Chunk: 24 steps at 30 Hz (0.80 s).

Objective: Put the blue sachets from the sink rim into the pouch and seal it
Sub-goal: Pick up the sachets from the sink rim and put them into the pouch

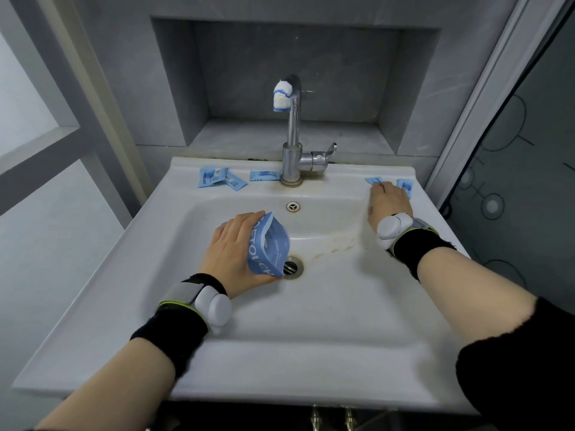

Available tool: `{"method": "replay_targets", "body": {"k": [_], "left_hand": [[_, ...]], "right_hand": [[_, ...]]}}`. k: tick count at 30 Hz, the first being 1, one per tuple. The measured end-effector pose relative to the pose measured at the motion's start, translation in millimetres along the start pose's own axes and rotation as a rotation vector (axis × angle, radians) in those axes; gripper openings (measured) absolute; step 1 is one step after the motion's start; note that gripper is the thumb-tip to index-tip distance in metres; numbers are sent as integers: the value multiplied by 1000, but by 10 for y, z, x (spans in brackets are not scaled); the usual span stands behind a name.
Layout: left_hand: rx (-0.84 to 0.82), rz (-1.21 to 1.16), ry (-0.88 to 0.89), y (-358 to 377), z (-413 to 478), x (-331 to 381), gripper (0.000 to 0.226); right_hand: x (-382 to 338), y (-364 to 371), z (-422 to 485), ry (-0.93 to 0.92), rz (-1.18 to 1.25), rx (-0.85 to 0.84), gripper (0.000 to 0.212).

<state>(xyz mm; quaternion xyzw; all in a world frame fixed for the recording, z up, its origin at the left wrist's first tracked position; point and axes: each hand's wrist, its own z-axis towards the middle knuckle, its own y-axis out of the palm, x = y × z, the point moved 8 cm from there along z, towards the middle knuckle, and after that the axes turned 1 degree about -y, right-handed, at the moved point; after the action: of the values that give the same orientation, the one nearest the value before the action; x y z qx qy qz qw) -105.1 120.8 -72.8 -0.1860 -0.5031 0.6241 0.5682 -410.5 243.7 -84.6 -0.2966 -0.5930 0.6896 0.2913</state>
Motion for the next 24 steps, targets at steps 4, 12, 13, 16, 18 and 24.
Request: {"method": "replay_targets", "body": {"k": [4, 12, 13, 16, 18, 24], "left_hand": [[-1, 2, 6, 5, 3, 8, 107], [-10, 1, 3, -7, 0, 20, 107], [-14, -1, 0, -11, 1, 20, 107], [-14, -1, 5, -16, -5, 33, 107], [-14, 1, 5, -21, -5, 40, 107], [-12, 5, 2, -24, -4, 43, 107]], "right_hand": [[-3, -31, -25, 1, 6, 67, 42], [-17, -65, -62, 1, 54, 162, 38], [-6, -61, -66, 5, 65, 168, 40], [23, -40, -75, 24, 129, 165, 46], [13, -44, -77, 12, 124, 169, 42], [-20, -121, -102, -7, 72, 192, 38]]}}
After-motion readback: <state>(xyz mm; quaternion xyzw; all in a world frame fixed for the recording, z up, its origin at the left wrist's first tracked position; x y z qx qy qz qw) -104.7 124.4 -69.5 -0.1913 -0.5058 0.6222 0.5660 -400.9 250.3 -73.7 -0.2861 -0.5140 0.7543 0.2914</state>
